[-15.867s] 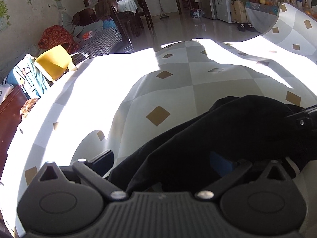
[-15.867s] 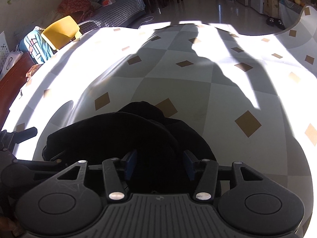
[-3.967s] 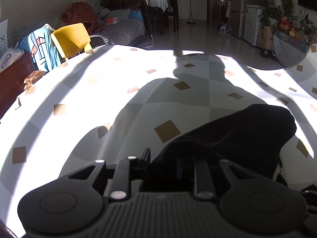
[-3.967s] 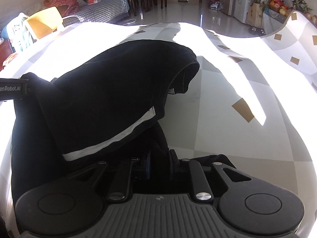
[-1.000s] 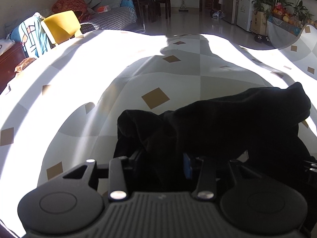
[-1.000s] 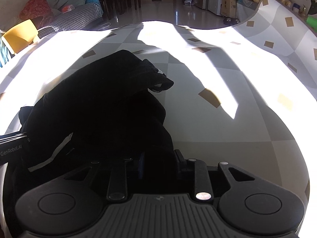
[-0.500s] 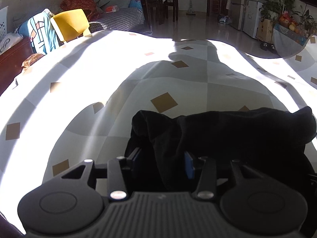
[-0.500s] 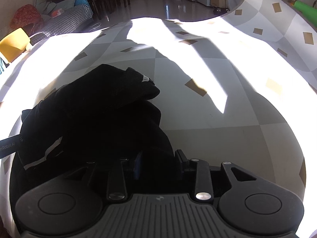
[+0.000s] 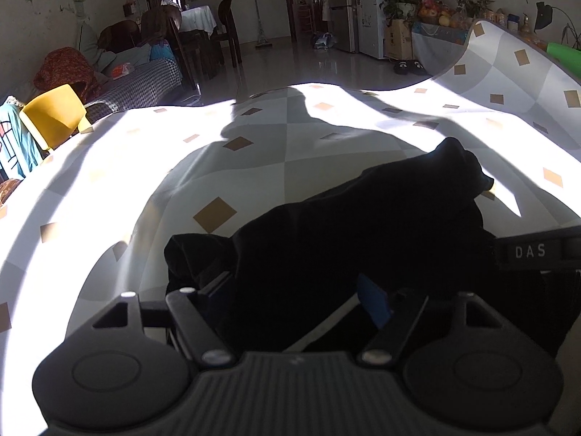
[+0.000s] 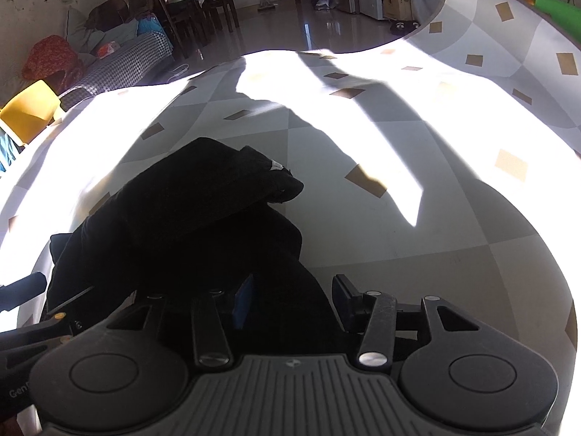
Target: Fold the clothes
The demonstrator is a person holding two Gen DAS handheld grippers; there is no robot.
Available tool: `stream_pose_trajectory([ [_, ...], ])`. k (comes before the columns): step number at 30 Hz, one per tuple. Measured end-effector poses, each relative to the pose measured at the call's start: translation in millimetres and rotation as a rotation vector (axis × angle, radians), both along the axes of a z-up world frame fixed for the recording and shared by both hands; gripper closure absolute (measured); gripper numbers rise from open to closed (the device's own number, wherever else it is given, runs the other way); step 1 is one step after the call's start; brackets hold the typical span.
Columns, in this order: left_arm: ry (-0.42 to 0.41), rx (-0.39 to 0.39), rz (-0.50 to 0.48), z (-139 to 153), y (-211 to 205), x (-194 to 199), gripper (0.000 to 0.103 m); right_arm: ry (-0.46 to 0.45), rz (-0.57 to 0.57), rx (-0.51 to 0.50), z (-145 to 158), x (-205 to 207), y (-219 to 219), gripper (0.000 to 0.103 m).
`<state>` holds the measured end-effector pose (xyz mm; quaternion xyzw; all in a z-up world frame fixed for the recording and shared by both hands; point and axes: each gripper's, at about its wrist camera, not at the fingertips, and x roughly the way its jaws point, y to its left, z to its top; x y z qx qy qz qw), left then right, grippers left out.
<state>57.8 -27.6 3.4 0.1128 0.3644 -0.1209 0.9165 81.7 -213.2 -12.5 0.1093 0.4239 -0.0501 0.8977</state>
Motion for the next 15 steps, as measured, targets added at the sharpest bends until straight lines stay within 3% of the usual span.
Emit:
stream_pose_trajectory([
  [7,0.013,0.041,-0.094,-13,-13,-7,0.02,0.007,0.003,0.007,-6,5,4,0.051],
  [12,0.012,0.087,-0.065,-25,-17,-1,0.021,0.012,0.003,0.012,-11,8,6,0.049],
  [15,0.031,0.086,-0.022,-28,-12,4,0.028,0.015,-0.001,0.02,-14,9,5,0.048],
])
